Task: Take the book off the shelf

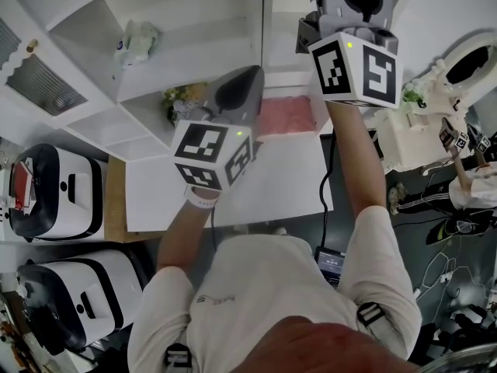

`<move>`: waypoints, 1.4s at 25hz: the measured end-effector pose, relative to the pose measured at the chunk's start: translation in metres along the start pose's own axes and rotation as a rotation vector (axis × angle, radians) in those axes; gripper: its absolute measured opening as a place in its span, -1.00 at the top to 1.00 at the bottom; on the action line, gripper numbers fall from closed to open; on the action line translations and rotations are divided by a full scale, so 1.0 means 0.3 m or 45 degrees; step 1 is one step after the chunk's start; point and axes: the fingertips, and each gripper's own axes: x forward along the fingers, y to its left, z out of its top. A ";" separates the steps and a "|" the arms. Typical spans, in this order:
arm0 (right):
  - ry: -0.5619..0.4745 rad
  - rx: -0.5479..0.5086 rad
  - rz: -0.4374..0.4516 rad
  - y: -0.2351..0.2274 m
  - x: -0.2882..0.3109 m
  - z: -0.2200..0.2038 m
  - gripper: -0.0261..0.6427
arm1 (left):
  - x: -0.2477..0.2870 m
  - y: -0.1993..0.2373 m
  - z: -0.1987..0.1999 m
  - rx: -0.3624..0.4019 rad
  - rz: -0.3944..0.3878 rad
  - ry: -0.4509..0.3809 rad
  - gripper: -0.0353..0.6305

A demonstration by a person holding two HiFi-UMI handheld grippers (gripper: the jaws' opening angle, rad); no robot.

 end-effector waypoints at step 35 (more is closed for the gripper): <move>-0.017 -0.006 0.024 -0.010 -0.290 0.349 0.51 | -0.083 -0.355 0.001 0.022 -0.102 0.002 0.89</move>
